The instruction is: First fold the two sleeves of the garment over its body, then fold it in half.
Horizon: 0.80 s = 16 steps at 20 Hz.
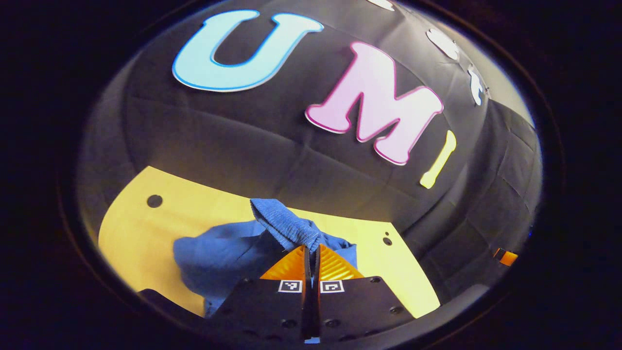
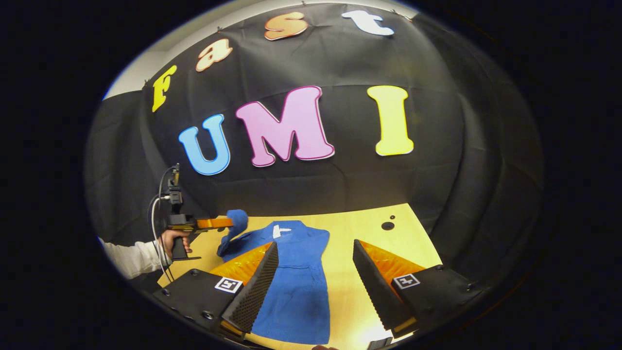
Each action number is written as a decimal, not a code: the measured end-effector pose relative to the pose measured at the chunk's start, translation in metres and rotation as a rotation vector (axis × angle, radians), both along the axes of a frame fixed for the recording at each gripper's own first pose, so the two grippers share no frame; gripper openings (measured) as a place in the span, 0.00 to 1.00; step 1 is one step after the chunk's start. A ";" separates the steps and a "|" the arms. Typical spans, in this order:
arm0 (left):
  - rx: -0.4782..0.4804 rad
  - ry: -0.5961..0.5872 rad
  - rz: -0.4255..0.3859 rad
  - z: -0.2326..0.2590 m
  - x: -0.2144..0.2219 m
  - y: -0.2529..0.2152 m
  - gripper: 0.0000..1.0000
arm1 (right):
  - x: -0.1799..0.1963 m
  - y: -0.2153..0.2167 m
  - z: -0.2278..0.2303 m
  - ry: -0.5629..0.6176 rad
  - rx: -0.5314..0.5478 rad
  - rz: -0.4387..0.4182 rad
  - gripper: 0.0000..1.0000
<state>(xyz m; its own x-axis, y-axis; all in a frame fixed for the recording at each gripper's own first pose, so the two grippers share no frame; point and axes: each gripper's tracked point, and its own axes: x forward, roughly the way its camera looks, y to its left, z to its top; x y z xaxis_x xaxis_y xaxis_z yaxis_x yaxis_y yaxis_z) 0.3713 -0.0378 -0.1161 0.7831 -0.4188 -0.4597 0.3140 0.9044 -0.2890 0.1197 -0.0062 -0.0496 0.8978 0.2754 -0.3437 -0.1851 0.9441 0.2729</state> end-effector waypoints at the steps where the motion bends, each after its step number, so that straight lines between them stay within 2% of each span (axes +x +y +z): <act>1: 0.042 0.076 0.000 -0.021 0.001 -0.009 0.00 | -0.001 -0.010 -0.007 0.014 0.009 -0.011 0.96; 2: 0.056 0.161 -0.006 -0.041 -0.007 -0.017 0.00 | -0.003 -0.015 -0.011 0.023 0.015 -0.021 0.96; 3: 0.061 0.196 -0.011 -0.051 -0.009 -0.026 0.00 | -0.004 -0.027 -0.018 0.031 0.018 -0.031 0.96; 5: 0.085 0.217 -0.023 -0.066 0.007 -0.036 0.00 | -0.006 -0.044 -0.033 0.059 0.006 -0.042 0.97; 9: 0.184 0.260 -0.082 -0.089 -0.001 -0.062 0.00 | -0.007 -0.059 -0.057 0.110 0.005 -0.017 0.96; 11: 0.163 0.310 -0.118 -0.103 -0.003 -0.084 0.05 | -0.006 -0.061 -0.066 0.132 0.018 0.001 0.97; 12: 0.106 0.318 -0.137 -0.107 -0.007 -0.104 0.15 | -0.005 -0.061 -0.070 0.138 0.023 0.009 0.97; 14: 0.008 0.276 -0.120 -0.096 -0.003 -0.120 0.68 | -0.003 -0.059 -0.077 0.148 0.028 0.027 0.97; 15: -0.024 0.247 -0.109 -0.085 -0.001 -0.121 0.84 | -0.003 -0.057 -0.082 0.154 0.029 0.038 0.97; 16: -0.029 0.223 -0.094 -0.078 -0.002 -0.117 0.84 | -0.003 -0.055 -0.086 0.159 0.030 0.046 0.97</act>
